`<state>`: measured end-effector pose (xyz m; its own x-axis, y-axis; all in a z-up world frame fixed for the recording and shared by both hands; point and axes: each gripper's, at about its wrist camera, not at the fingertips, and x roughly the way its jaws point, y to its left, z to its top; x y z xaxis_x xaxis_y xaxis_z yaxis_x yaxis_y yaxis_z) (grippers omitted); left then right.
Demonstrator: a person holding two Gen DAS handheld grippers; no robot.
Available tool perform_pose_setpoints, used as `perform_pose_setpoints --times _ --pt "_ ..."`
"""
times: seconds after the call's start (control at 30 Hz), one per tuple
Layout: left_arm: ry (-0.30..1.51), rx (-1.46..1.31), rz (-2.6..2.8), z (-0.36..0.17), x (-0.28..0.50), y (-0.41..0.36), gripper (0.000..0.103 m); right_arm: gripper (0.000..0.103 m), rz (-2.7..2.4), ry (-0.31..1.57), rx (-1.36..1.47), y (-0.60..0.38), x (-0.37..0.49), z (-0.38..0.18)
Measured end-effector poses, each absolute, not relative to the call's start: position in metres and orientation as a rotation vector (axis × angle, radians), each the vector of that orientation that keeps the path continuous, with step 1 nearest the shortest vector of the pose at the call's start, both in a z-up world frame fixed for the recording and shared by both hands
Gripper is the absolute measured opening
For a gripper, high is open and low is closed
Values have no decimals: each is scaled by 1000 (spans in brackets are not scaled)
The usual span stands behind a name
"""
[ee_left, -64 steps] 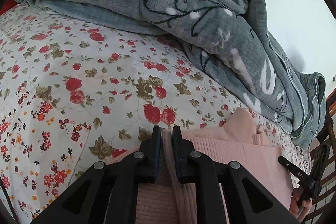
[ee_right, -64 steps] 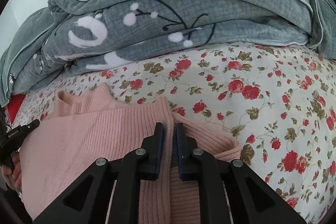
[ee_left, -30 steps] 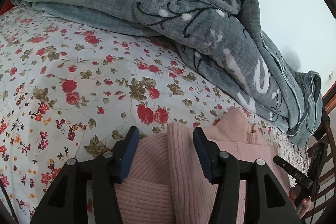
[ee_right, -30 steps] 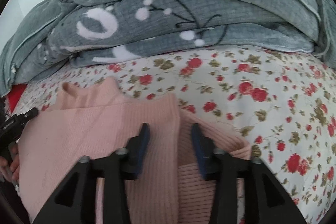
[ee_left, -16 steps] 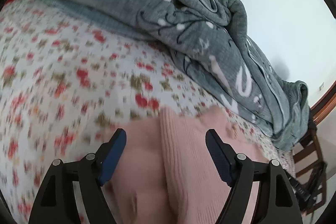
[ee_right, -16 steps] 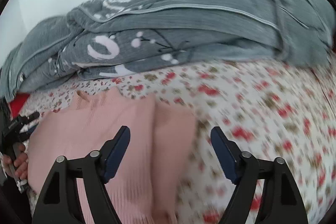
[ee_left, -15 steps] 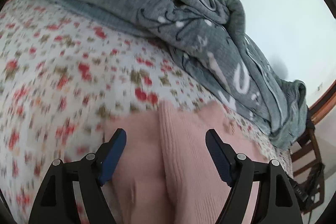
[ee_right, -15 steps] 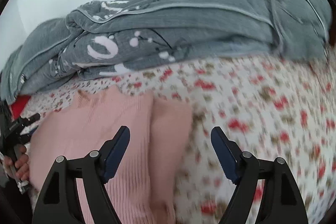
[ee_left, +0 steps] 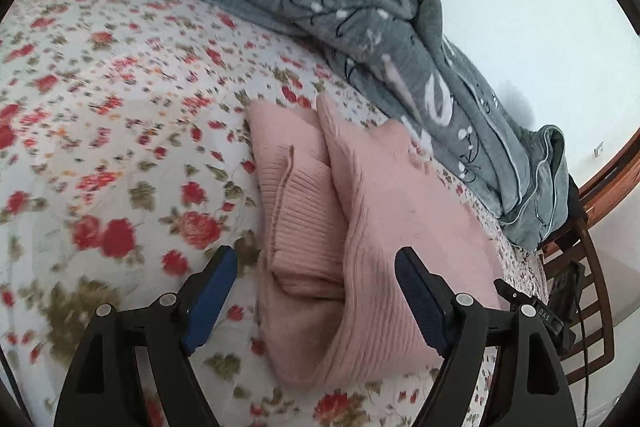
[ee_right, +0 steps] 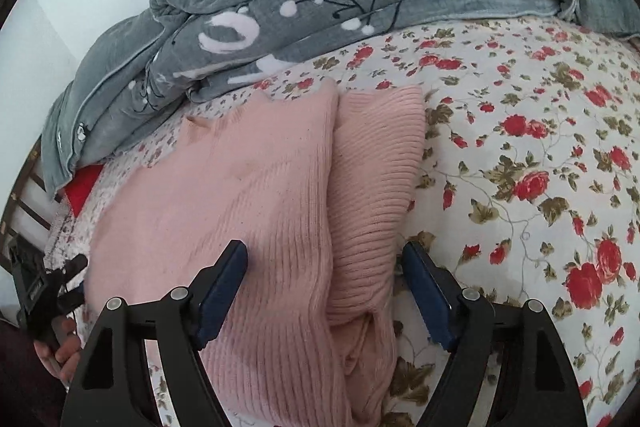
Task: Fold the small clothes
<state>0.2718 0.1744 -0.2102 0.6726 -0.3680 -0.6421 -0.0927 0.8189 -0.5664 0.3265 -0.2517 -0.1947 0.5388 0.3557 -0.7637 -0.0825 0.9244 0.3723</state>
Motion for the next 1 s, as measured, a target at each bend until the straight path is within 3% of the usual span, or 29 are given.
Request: perform_pose_setpoints --times 0.1,0.27,0.43,1.0 --pt "837 -591 -168 -209 282 168 88 79 250 959 251 -246 324 -195" --pt "831 -603 -173 -213 297 162 88 79 255 954 236 -245 327 -196" --pt "821 -585 -157 -215 302 154 87 68 246 941 235 -246 325 -195" --pt "793 -516 -145 -216 296 146 87 68 252 942 238 -247 323 -194"
